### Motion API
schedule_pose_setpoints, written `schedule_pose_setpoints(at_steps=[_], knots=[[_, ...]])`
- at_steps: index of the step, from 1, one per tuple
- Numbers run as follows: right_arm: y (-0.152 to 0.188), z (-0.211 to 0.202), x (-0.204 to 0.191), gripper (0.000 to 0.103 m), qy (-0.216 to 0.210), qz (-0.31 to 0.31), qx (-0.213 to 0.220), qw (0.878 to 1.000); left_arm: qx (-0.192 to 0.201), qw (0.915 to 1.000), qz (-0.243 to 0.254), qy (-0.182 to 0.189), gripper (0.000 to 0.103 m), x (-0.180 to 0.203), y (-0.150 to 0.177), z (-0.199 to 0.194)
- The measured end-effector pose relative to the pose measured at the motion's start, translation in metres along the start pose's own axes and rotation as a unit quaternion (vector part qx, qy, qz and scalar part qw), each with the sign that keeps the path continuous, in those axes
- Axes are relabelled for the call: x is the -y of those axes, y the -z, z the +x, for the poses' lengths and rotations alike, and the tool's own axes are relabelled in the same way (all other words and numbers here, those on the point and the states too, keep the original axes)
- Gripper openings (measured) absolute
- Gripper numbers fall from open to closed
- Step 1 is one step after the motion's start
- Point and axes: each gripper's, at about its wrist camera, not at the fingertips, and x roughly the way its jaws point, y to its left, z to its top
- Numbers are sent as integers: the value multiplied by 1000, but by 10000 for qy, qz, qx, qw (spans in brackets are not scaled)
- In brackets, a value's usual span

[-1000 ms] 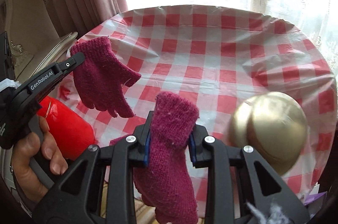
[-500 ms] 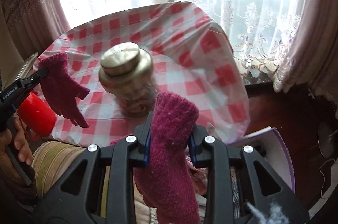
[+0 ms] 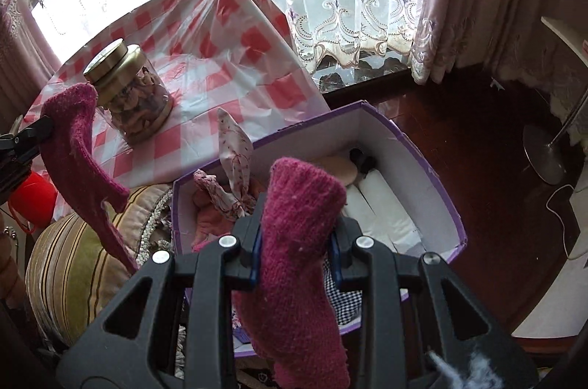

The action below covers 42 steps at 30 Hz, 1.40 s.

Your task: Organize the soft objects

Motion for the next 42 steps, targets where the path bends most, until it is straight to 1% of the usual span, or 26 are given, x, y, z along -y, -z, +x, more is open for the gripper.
schedule_pose_setpoints(at_steps=[3,8,10,12,13,14,16,18,19,20,22,26,28,29,30,31,32,33,35,36,37,38,39,40,42], knots=[[9,-2,15,32,-25,133,12,9999,-422,9989,-122,158,12,11,13,21],[17,-4,32,32,-103,305,63,9995,-1035,9942,-284,38,12,17,35,57],[19,-3,35,32,-152,316,51,9994,-1300,9909,-317,-117,12,13,42,72],[21,-2,36,32,-212,334,38,9992,-1673,9845,-360,-389,13,6,49,93],[22,-2,37,32,-242,340,31,9991,-1860,9802,-434,-526,17,0,53,102],[22,-1,36,32,-270,341,27,9991,-1968,9767,-522,-670,18,-7,57,108],[24,0,35,32,-355,317,8,9989,-1990,9741,-613,-881,19,-17,62,113],[24,2,32,32,-483,296,-35,9984,-1941,9737,-717,-958,20,-24,62,111],[24,3,29,32,-541,271,-54,9982,-1876,9748,-692,-992,25,-25,60,108],[25,5,26,32,-581,243,-65,9980,-1790,9762,-663,-1034,32,-27,57,103],[25,11,17,32,-668,173,-129,9975,-1577,9792,-659,-1098,41,-31,52,93],[26,32,-6,32,-817,-21,-323,9961,-1205,9834,-481,-1266,46,-41,47,68],[27,44,-18,32,-935,-116,-424,9947,-1095,9846,-330,-1326,47,-43,50,55],[28,52,-24,34,-985,-166,-474,9939,-1034,9849,-201,-1371,47,-42,51,50],[30,62,-29,36,-964,-217,-583,9934,-985,9847,-90,-1431,47,-41,53,44],[33,73,-34,45,-851,-297,-762,9930,-979,9844,-35,-1462,47,-42,56,41],[37,82,-38,57,-714,-396,-976,9919,-996,9842,-36,-1464,47,-44,59,36],[42,89,-40,59,-609,-450,-1095,9911,-957,9856,-56,-1393,47,-46,62,32],[50,89,-38,67,-462,-404,-1130,9917,-842,9885,-30,-1252,52,-47,68,25],[52,86,-34,69,-406,-342,-1121,9923,-828,9894,42,-1195,53,-45,71,23],[54,82,-31,73,-336,-282,-1100,9930,-839,9897,167,-1146,58,-40,73,24],[55,76,-27,75,-262,-236,-1062,9937,-863,9899,307,-1084,65,-34,75,25],[56,69,-25,75,-180,-207,-1008,9945,-911,9899,429,-1001,69,-29,77,28],[56,61,-22,75,-71,-190,-941,9954,-984,9891,561,-939,74,-23,79,33],[57,43,-16,77,243,-203,-794,9963,-1154,9849,873,-946,79,-9,87,43]])
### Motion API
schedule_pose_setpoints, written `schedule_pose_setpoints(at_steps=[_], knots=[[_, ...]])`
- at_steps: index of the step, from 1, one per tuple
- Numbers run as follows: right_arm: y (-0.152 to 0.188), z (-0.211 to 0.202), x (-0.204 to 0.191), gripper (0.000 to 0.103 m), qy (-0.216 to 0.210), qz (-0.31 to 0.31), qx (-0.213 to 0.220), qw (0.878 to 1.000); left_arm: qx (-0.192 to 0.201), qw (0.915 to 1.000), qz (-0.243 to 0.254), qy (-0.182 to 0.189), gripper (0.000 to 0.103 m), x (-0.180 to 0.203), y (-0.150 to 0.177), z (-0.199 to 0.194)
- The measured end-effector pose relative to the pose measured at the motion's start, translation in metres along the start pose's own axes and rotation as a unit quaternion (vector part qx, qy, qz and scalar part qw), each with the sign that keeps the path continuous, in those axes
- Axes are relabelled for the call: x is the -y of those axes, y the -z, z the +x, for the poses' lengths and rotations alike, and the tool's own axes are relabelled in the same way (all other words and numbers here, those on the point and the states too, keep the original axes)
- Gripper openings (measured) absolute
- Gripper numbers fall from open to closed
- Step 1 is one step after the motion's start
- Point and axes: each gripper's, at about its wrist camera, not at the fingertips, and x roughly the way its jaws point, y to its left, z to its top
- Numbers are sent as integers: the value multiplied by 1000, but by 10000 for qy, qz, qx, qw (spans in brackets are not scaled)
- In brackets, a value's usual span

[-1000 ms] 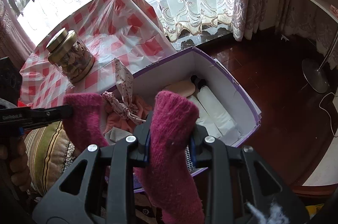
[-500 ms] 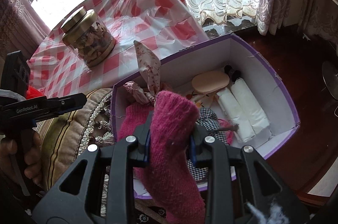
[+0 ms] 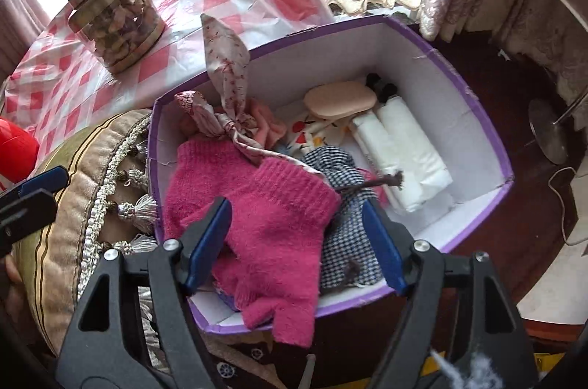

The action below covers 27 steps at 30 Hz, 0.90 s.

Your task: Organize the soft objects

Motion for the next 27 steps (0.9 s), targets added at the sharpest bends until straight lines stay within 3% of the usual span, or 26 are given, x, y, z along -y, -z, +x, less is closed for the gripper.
schedule_pose_setpoints(at_steps=[3,8,14,27], knots=[[6,-21,4,83,399,-46,198,9990,-115,9996,206,-143,85,11,4,11],[16,-31,-5,84,534,-294,125,9981,-189,9993,238,-211,90,13,6,16],[20,-30,-18,84,486,-450,96,9978,-200,9996,209,-25,96,11,6,18],[17,-27,-26,84,543,-512,38,9972,-175,9996,214,7,97,10,6,18]])
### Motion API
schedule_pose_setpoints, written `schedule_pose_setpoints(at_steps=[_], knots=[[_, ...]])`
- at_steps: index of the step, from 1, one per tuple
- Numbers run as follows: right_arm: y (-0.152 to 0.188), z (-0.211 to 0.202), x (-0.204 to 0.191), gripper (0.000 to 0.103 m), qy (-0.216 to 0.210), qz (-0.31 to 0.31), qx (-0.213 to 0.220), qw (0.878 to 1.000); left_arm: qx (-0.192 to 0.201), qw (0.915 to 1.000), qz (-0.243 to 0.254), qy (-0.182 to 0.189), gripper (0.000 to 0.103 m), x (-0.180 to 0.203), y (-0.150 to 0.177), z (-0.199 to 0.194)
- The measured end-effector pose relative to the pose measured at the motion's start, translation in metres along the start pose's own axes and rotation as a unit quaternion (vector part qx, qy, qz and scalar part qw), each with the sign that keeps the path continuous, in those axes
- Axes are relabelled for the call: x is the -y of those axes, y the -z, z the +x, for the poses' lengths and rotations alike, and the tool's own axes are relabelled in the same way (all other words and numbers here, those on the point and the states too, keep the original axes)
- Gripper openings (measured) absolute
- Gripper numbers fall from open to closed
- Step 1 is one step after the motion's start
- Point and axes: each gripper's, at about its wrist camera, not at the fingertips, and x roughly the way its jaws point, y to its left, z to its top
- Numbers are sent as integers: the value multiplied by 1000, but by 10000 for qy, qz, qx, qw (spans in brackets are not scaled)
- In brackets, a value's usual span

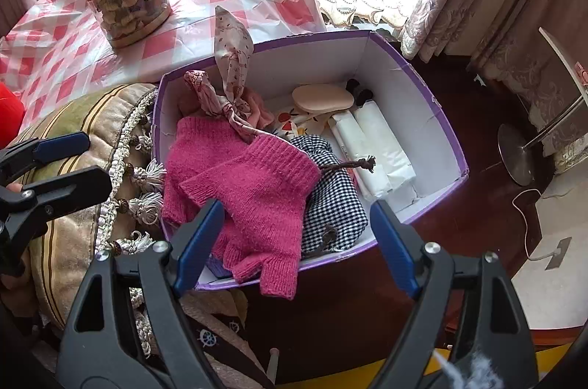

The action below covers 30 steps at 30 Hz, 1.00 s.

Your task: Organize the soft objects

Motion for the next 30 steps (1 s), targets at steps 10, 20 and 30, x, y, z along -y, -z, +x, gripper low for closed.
schedule_pose_setpoints(at_steps=[10,20,30], knots=[[1,0,1,84,-20,-1,-8,10000,0,10000,-1,3,97,0,0,0],[2,3,1,84,-38,-31,-44,10000,-1,10000,1,2,97,0,0,0],[4,4,2,84,-48,3,-68,10000,89,9999,99,-25,97,2,0,1]])
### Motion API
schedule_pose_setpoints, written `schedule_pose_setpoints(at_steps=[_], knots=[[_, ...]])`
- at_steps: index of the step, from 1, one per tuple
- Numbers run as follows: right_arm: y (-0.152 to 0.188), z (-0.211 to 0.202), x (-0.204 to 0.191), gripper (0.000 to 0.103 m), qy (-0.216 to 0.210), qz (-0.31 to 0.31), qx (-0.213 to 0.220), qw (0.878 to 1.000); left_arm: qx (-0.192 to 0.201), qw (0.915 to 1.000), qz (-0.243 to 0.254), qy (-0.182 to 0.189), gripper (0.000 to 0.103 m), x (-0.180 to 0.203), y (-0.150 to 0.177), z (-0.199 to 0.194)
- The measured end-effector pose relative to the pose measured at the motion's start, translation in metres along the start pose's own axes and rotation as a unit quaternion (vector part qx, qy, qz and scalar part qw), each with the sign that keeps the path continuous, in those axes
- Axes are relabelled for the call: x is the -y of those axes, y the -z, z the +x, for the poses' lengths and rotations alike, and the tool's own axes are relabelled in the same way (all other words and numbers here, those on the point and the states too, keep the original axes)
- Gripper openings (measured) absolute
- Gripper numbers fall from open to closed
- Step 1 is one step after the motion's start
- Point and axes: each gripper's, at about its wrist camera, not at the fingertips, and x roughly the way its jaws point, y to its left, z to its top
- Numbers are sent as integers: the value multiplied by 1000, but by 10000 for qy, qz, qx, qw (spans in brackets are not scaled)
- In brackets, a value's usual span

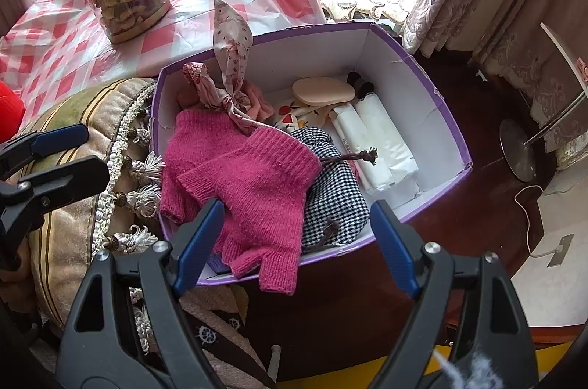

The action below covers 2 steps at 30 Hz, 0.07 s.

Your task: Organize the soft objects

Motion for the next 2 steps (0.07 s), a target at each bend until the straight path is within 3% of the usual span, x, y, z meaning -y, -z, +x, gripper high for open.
schedule_pose_setpoints(at_steps=[2], knots=[[-1,-1,-2,84,-3,-19,7,10000,27,9998,62,185,99,2,-2,-1]])
